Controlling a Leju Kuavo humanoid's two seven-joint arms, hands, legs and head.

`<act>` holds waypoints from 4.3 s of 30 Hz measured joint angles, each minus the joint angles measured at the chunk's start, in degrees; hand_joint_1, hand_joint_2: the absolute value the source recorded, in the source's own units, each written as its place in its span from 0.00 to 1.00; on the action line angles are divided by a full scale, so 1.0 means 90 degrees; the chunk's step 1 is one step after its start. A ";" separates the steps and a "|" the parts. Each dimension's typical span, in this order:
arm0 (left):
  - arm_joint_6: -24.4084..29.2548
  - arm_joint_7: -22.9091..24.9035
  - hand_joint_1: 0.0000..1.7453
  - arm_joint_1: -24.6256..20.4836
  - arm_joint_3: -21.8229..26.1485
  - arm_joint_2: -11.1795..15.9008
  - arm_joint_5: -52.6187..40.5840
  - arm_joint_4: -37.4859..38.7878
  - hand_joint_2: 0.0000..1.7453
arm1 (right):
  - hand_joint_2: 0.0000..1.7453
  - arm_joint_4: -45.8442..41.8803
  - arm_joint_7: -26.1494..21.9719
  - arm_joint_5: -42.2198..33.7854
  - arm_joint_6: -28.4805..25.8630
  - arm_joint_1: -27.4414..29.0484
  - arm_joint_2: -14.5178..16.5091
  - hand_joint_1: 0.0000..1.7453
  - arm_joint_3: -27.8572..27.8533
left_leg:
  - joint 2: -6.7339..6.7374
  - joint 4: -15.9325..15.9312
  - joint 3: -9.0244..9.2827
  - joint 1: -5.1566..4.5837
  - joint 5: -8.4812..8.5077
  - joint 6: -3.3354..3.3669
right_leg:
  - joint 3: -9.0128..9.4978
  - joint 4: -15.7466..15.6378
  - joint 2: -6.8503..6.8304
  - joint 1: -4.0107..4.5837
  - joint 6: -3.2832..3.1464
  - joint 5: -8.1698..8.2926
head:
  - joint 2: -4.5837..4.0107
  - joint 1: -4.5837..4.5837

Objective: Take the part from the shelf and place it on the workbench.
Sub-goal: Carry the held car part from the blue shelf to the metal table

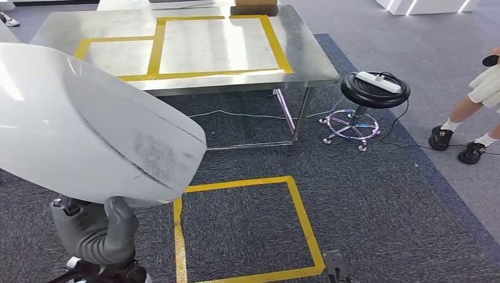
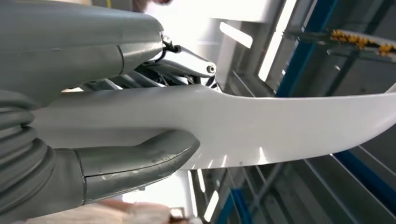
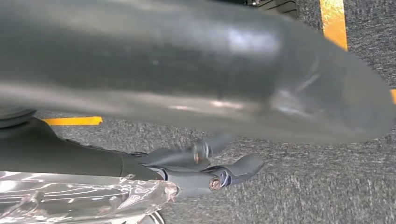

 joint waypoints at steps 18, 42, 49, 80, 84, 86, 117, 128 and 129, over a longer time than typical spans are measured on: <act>-0.0782 -0.0205 1.00 -0.0041 0.0061 -0.0020 0.0444 0.0239 1.00 | 0.00 0.0000 -0.0013 0.0208 -0.0018 -0.0001 -0.0001 0.00 0.0016 | 0.0000 0.1088 -0.0519 -0.0010 -0.0610 -0.0253 | 0.0141 -0.0167 -0.0010 -0.0026 -0.0276 0.0039 | 0.0001 -0.0035; -0.0955 -0.0233 1.00 -0.0048 0.0069 -0.0036 0.0379 0.0162 1.00 | 0.00 0.0001 -0.0032 0.0317 0.0019 -0.0004 -0.0038 0.00 0.0041 | -0.0020 -0.0043 0.0395 -0.0038 -0.0305 -0.0020 | -0.0073 -0.0137 -0.0042 0.0046 -0.0067 0.0177 | 0.0000 -0.0032; -0.0955 -0.0233 1.00 -0.0058 0.0069 -0.0032 0.0383 0.0162 1.00 | 0.00 0.0002 -0.0035 0.0324 0.0018 -0.0016 -0.0049 0.00 0.0040 | -0.0015 0.1196 -0.0268 -0.0037 -0.0873 -0.0221 | 0.0054 -0.0201 -0.0031 -0.0011 -0.0250 0.0180 | 0.0000 -0.0076; -0.1187 -0.0233 1.00 -0.0039 0.0109 -0.0068 0.0405 0.0104 1.00 | 0.00 0.0001 -0.0030 0.0389 0.0038 -0.0032 -0.0080 0.00 0.0036 | -0.0026 0.1386 -0.0735 -0.0030 -0.0700 -0.0259 | 0.0212 -0.0214 -0.0025 -0.0012 -0.0265 0.0024 | 0.0000 -0.0126; -0.1181 -0.0233 1.00 -0.0037 0.0109 -0.0052 0.0405 0.0104 1.00 | 0.00 0.0000 -0.0030 0.0389 0.0038 -0.0026 -0.0083 0.00 0.0036 | -0.0024 0.1150 -0.0710 -0.0029 -0.0252 -0.0242 | 0.0253 -0.0212 -0.0012 -0.0016 -0.0259 -0.0010 | 0.0000 -0.0127; -0.1190 -0.0233 1.00 -0.0044 0.0108 -0.0052 0.0405 0.0104 1.00 | 0.00 0.0000 -0.0030 0.0395 0.0038 -0.0028 -0.0083 0.00 0.0036 | -0.0020 0.0355 -0.0331 -0.0032 0.0077 -0.0201 | 0.0274 -0.0195 0.0006 0.0008 -0.0206 -0.0059 | 0.0000 -0.0133; -0.1096 -0.0233 1.00 -0.0044 0.0118 -0.0038 0.0393 0.0092 1.00 | 0.00 0.0005 -0.0042 0.0418 0.0052 -0.0020 -0.0083 0.00 0.0032 | -0.0043 0.0263 -0.0589 -0.0055 0.0426 -0.0122 | 0.0755 -0.0199 0.0042 0.0018 -0.0205 -0.0512 | -0.0002 -0.0196; -0.1111 -0.0233 1.00 -0.0045 0.0126 -0.0067 0.0397 0.0092 1.00 | 0.00 0.0004 -0.0042 0.0453 0.0061 -0.0028 -0.0083 0.00 0.0034 | -0.0063 0.0008 -0.0301 -0.0022 0.0190 0.0103 | -0.0297 0.1533 -0.0021 0.0012 0.0075 -0.1160 | -0.0002 -0.0139; -0.1112 -0.0233 1.00 -0.0044 0.0126 -0.0067 0.0397 0.0091 1.00 | 0.00 0.0004 -0.0042 0.0454 0.0062 -0.0030 -0.0083 0.00 0.0034 | -0.0069 0.0008 -0.0255 -0.0020 0.0162 0.0093 | -0.0257 0.1278 -0.0023 0.0008 0.0071 -0.0902 | -0.0002 -0.0140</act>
